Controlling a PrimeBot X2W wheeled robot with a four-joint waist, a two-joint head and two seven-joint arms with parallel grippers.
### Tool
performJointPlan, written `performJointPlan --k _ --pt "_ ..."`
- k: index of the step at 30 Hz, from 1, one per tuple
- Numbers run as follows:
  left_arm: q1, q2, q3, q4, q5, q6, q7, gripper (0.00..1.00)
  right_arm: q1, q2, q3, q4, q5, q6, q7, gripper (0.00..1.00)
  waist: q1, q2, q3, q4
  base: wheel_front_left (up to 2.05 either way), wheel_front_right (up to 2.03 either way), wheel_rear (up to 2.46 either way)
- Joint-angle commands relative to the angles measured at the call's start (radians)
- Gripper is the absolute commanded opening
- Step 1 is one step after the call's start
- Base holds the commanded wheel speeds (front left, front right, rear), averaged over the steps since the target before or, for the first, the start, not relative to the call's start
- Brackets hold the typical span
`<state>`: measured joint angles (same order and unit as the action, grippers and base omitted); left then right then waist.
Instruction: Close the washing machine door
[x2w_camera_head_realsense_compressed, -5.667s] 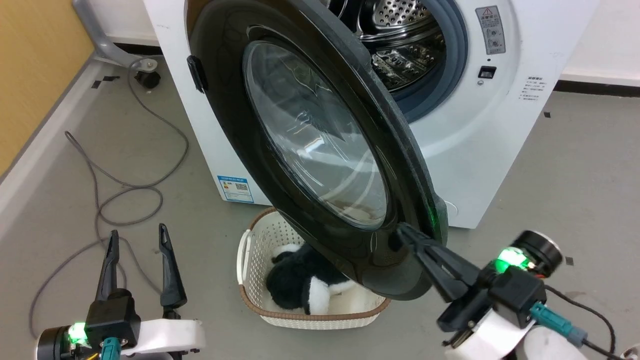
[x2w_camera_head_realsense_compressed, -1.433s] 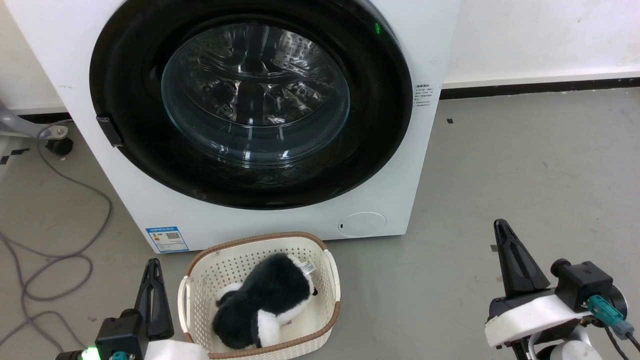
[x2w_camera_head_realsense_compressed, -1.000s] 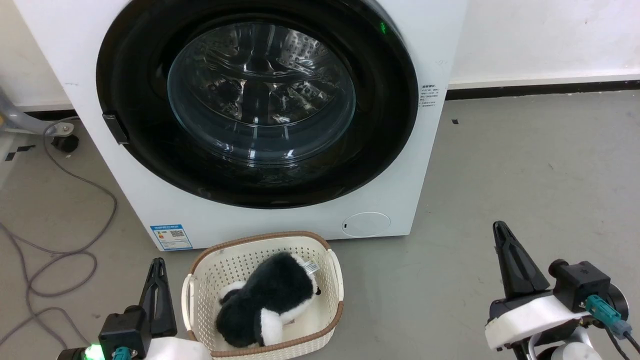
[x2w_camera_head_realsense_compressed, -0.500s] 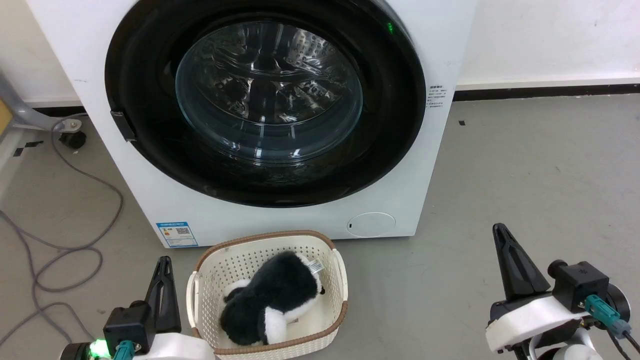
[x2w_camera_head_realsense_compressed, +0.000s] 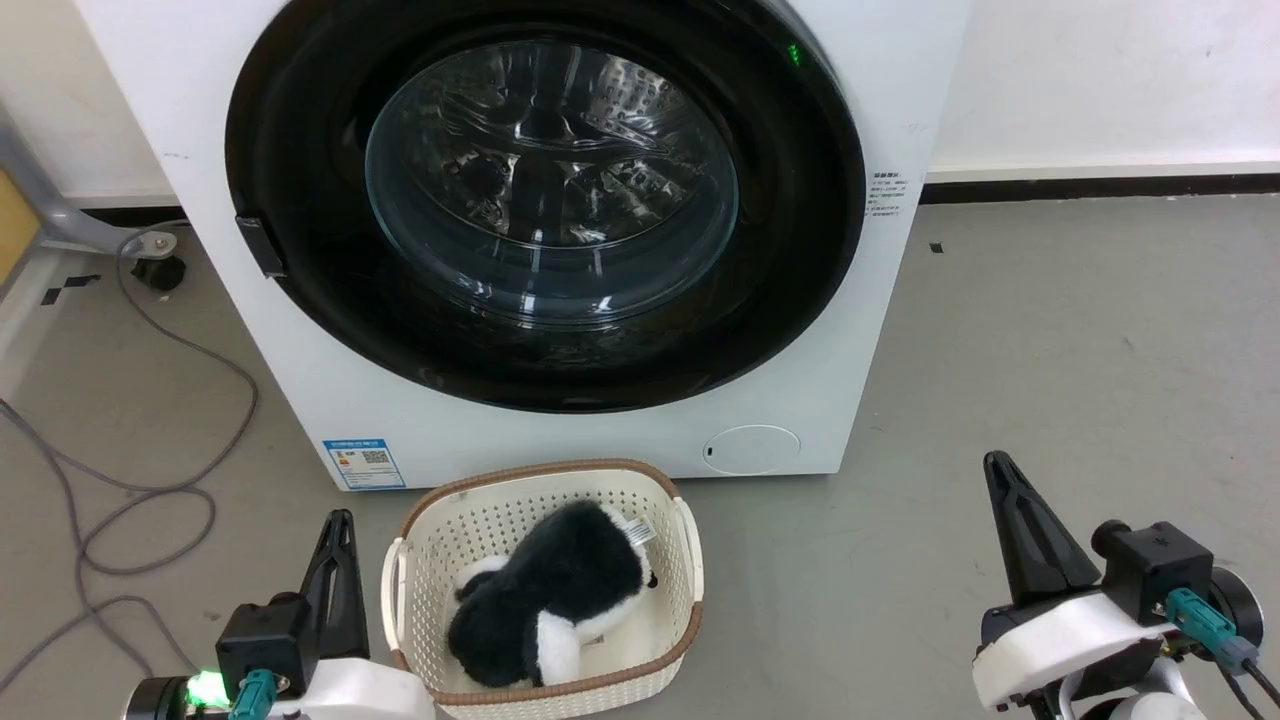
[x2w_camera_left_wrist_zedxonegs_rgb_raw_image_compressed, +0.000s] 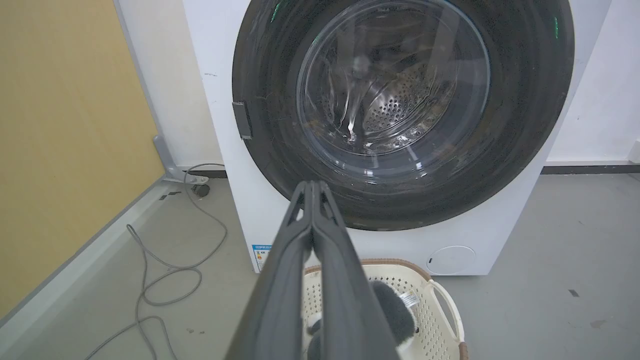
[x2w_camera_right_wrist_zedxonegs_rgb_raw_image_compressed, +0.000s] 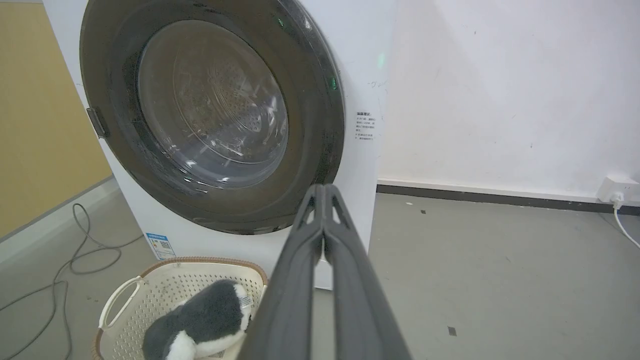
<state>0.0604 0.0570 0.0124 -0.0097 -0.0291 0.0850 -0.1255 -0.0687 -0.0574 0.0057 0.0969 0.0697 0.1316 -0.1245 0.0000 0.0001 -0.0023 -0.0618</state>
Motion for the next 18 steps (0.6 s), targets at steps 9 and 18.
performJointPlan --k 9,18 --pt "-0.023 -0.001 -0.002 0.003 0.010 -0.015 0.022 0.00 0.027 0.004 -0.001 -0.021 -0.017 -0.001 0.020 0.00 0.0000 -0.0001 0.000 0.009 0.00 0.00 0.00" --pt "-0.030 -0.002 -0.004 0.004 0.014 -0.027 0.040 0.00 0.034 0.005 -0.002 -0.034 -0.026 -0.001 0.039 0.00 0.0000 -0.0001 0.001 0.019 0.00 0.00 0.00"
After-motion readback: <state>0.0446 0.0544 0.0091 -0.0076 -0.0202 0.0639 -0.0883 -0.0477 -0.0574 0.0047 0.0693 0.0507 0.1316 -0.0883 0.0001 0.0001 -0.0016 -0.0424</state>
